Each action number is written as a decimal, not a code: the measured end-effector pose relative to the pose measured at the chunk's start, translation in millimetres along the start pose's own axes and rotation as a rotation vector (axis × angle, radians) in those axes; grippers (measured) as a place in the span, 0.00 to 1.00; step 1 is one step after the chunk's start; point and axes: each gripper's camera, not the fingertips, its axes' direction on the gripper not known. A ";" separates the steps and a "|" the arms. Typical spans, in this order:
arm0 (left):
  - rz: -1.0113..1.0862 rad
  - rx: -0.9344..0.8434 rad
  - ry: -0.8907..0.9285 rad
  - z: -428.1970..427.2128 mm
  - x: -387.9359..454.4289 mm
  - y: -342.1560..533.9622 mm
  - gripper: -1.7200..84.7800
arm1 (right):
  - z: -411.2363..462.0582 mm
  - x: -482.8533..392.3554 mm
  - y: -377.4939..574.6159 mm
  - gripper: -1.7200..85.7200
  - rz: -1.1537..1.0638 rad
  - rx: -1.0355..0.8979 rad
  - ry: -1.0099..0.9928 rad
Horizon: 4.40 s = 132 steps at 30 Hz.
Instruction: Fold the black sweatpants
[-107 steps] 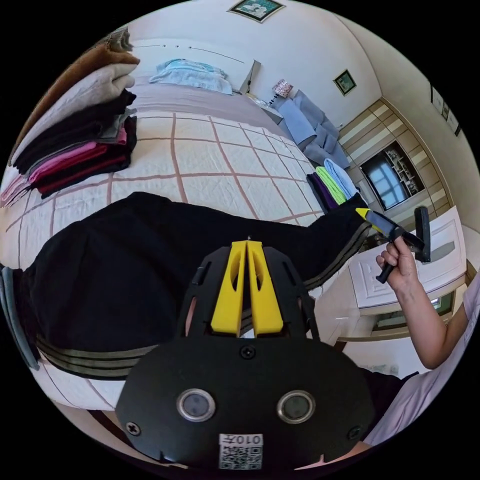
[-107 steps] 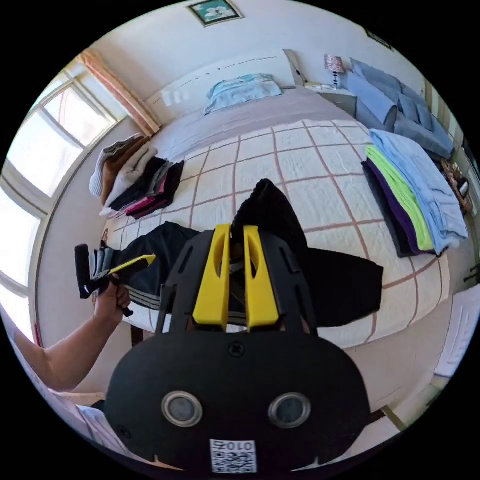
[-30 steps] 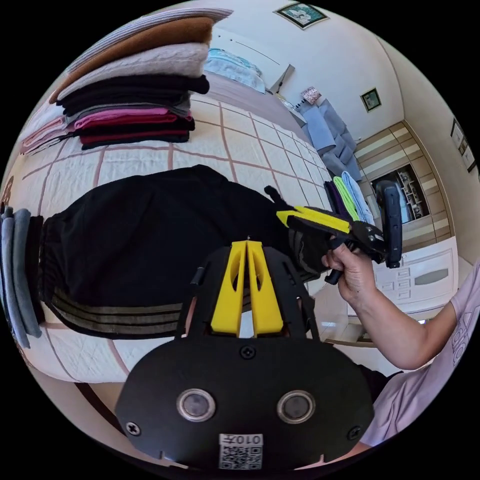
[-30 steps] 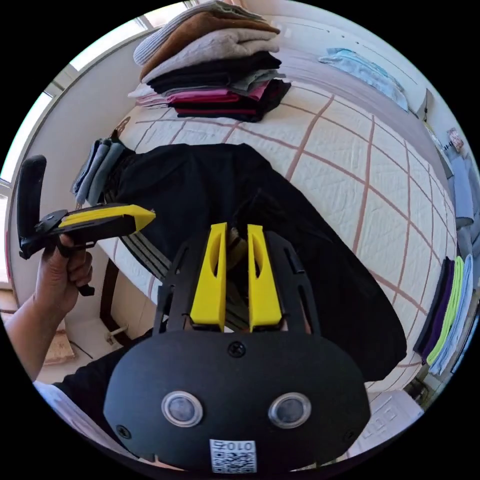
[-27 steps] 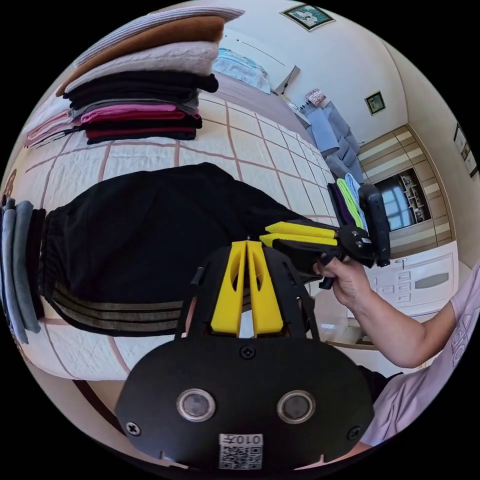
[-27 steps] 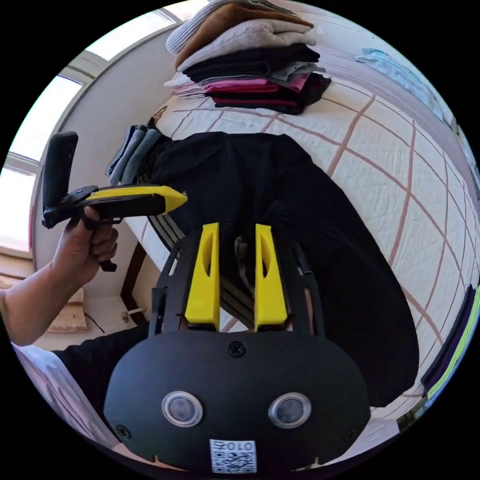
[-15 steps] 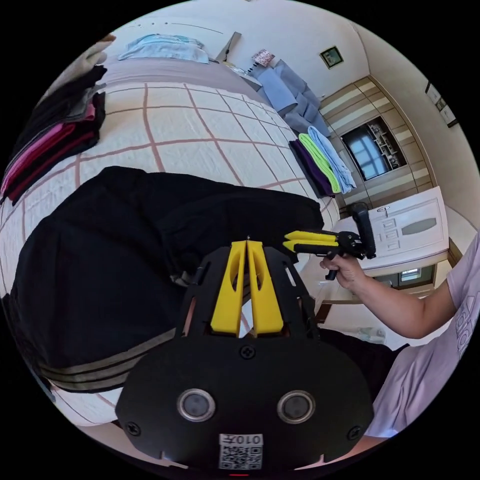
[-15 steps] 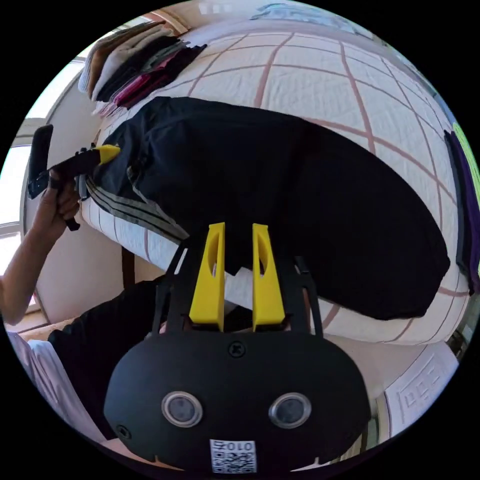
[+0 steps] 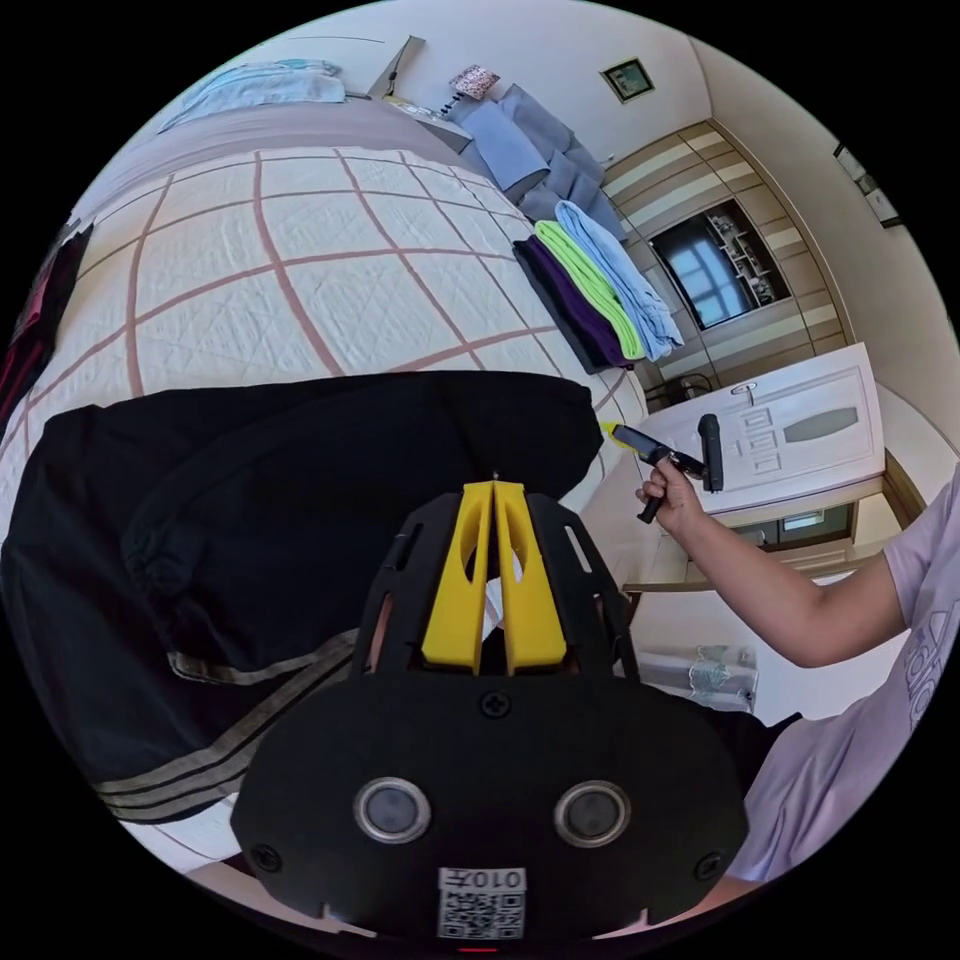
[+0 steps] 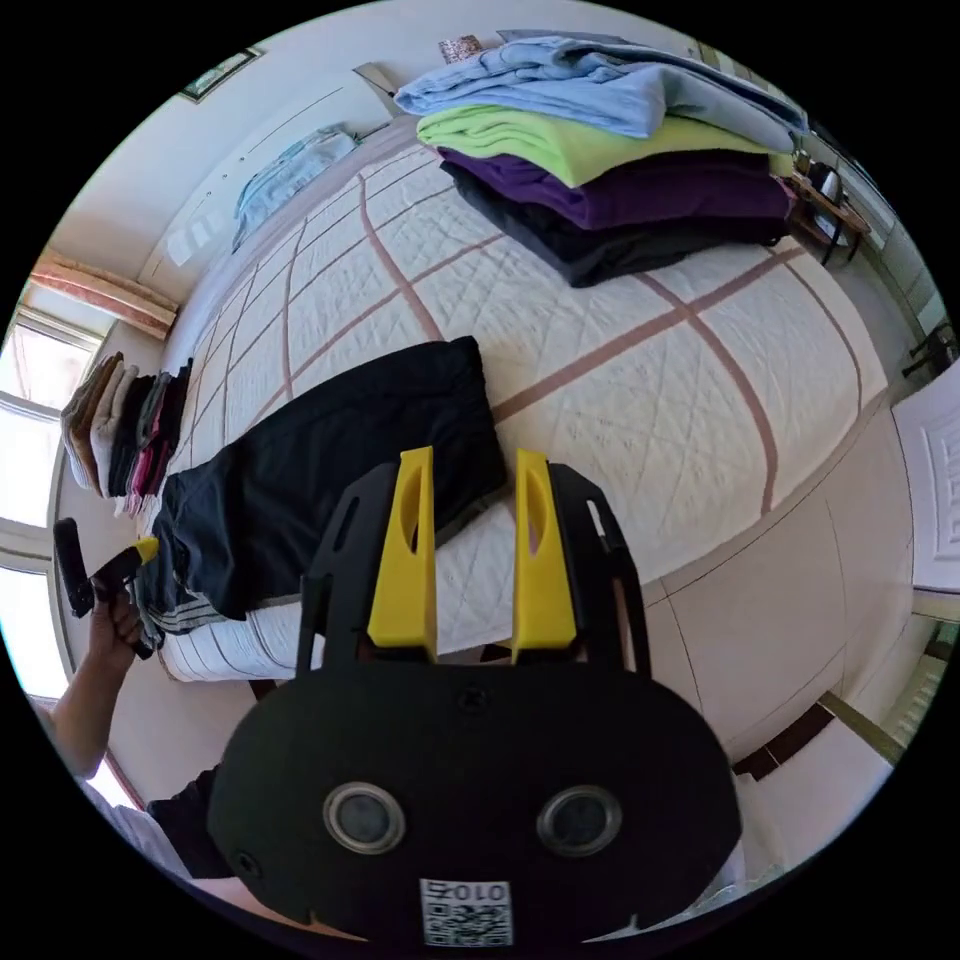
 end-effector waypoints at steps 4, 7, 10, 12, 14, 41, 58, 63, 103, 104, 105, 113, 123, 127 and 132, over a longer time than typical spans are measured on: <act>0.001 0.017 0.001 -2.4 -6.7 -2.1 0.02 | 7.3 -27.8 -2.2 0.10 -0.025 -0.041 0.149; -0.004 0.044 -0.015 -16.6 -18.3 4.9 0.02 | -25.6 -65.4 -11.3 0.10 -0.064 -0.030 0.208; -0.042 0.100 -0.009 -37.5 -39.8 20.5 0.02 | -66.2 -133.1 -21.2 0.09 -0.181 0.019 0.165; -0.075 0.140 -0.004 -52.8 -55.5 33.1 0.02 | -85.2 -195.3 -25.7 0.09 -0.299 0.037 0.102; -0.104 0.175 -0.019 -69.4 -70.9 47.1 0.02 | -90.2 -296.2 -21.9 0.10 -0.491 0.030 0.058; -0.367 -0.027 -0.216 -32.0 -168.0 122.5 0.04 | 107.3 -273.5 -57.5 0.17 -0.301 -0.354 -0.169; -0.502 0.033 -0.311 -43.3 -170.5 169.3 0.02 | 112.2 -256.6 -47.0 0.16 -0.222 -0.293 -0.244; -0.506 0.053 -0.291 -49.7 -173.4 189.5 0.02 | 120.7 -288.6 -39.7 0.07 -0.237 -0.393 -0.232; -0.900 0.449 -0.261 -212.7 -165.1 489.3 0.18 | 59.0 -436.7 -68.3 0.04 -0.341 -0.291 0.099; -0.916 0.463 -0.260 -214.2 -164.4 492.2 0.18 | 54.7 -446.3 -64.4 0.04 -0.364 -0.282 0.098; -0.926 0.471 -0.264 -216.2 -162.4 495.1 0.18 | 53.8 -450.9 -62.7 0.04 -0.374 -0.279 0.099; -0.906 0.420 -0.243 -211.8 -132.3 470.1 0.13 | 99.1 -489.3 -32.3 0.04 -0.486 -0.330 0.155; -0.246 0.276 -0.664 -260.0 49.7 307.0 0.09 | 136.5 -408.1 -6.6 0.05 -0.422 -0.355 0.029; 0.126 0.247 -0.690 -228.3 171.7 191.0 0.09 | 128.1 -352.0 -2.9 0.05 -0.371 -0.283 -0.086; 0.417 0.146 -0.577 -123.1 281.0 92.7 0.11 | 117.4 -258.8 -1.9 0.05 -0.271 -0.169 -0.242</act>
